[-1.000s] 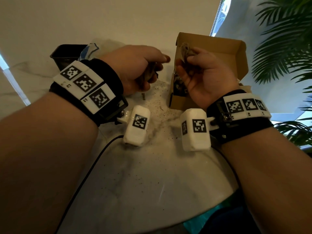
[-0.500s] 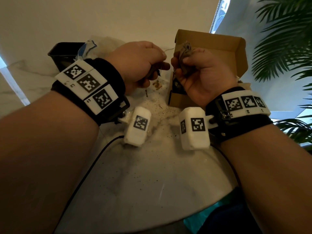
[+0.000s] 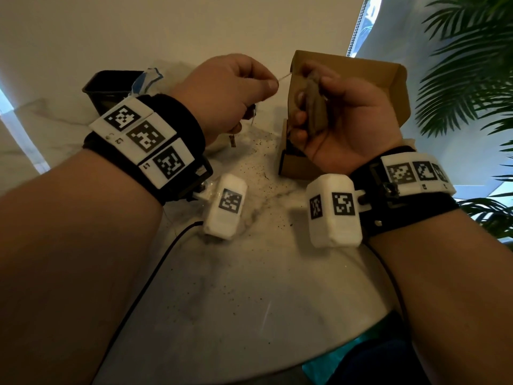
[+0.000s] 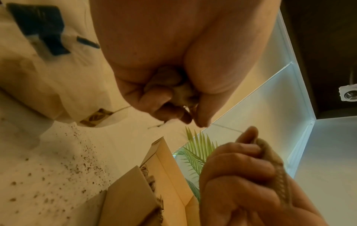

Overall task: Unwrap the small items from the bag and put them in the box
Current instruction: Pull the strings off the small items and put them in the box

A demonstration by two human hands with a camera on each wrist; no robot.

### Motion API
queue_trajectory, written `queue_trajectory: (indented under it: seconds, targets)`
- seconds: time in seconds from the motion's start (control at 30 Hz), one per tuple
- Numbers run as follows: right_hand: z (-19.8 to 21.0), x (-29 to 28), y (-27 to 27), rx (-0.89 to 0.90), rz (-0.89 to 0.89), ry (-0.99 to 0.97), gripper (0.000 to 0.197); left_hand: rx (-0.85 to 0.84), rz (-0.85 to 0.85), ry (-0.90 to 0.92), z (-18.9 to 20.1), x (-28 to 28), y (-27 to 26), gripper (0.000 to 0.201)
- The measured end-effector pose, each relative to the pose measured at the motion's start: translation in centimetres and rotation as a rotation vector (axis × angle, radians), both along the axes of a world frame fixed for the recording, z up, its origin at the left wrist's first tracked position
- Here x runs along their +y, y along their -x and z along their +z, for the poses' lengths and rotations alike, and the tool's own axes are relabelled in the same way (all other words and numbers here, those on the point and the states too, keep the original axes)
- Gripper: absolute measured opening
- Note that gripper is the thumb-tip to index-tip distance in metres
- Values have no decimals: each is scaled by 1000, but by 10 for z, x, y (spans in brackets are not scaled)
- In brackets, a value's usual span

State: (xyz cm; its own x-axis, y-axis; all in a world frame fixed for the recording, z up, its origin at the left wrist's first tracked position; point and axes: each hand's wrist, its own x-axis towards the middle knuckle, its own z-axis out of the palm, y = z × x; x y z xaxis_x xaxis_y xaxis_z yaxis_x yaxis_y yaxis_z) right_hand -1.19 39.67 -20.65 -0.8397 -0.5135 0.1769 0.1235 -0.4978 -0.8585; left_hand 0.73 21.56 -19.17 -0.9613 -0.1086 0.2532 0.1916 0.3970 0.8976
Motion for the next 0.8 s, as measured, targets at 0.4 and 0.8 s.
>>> queue_trajectory:
  seconds: [0.4, 0.8]
  targets:
    - [-3, 1, 12, -87, -210, 215, 27, -171, -16, 55, -6, 0, 3, 7]
    - [-2, 1, 12, -87, -238, 222, 24, -185, -39, 131, -2, 1, -3, 5]
